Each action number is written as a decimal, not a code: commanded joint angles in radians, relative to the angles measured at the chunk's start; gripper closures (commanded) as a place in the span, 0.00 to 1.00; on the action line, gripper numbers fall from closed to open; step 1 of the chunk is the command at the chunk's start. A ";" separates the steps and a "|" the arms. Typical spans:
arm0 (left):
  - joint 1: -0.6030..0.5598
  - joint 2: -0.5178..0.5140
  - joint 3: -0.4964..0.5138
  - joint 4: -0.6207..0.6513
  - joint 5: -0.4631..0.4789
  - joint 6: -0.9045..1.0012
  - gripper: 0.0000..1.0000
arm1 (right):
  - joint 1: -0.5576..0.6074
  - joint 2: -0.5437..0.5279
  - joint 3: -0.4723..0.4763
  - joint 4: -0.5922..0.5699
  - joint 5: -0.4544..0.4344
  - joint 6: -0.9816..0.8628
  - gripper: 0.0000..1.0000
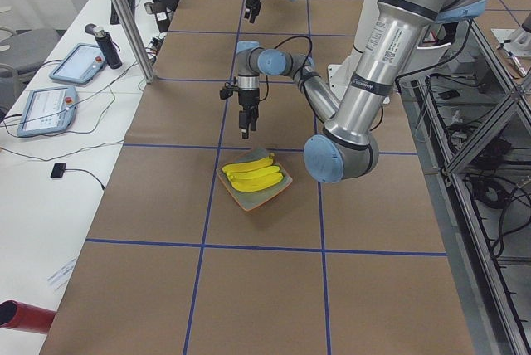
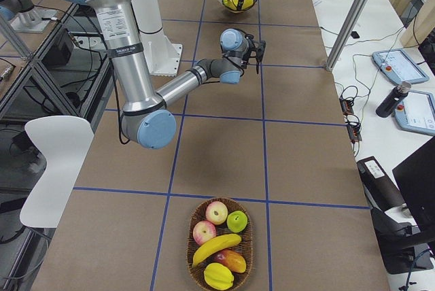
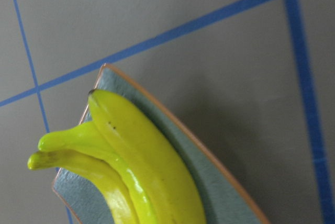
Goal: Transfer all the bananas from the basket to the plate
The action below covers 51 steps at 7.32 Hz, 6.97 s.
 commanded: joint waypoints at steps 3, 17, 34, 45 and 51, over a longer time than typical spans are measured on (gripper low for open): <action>0.000 -0.028 -0.053 -0.187 -0.136 -0.129 0.00 | 0.231 -0.404 0.059 0.004 0.066 -0.334 0.00; 0.003 -0.017 -0.042 -0.235 -0.136 -0.174 0.00 | 0.969 -0.477 -0.530 -0.359 0.504 -2.102 0.02; 0.007 -0.022 -0.026 -0.304 -0.136 -0.232 0.00 | 1.048 -0.330 -0.694 -0.499 0.618 -2.239 1.00; 0.002 -0.027 0.052 -0.792 -0.199 -0.498 0.00 | 0.533 0.024 -0.035 -0.485 0.527 -0.648 1.00; 0.002 -0.137 0.052 -0.886 -0.269 -0.733 0.00 | -0.018 0.173 0.033 -0.208 -0.013 -0.021 1.00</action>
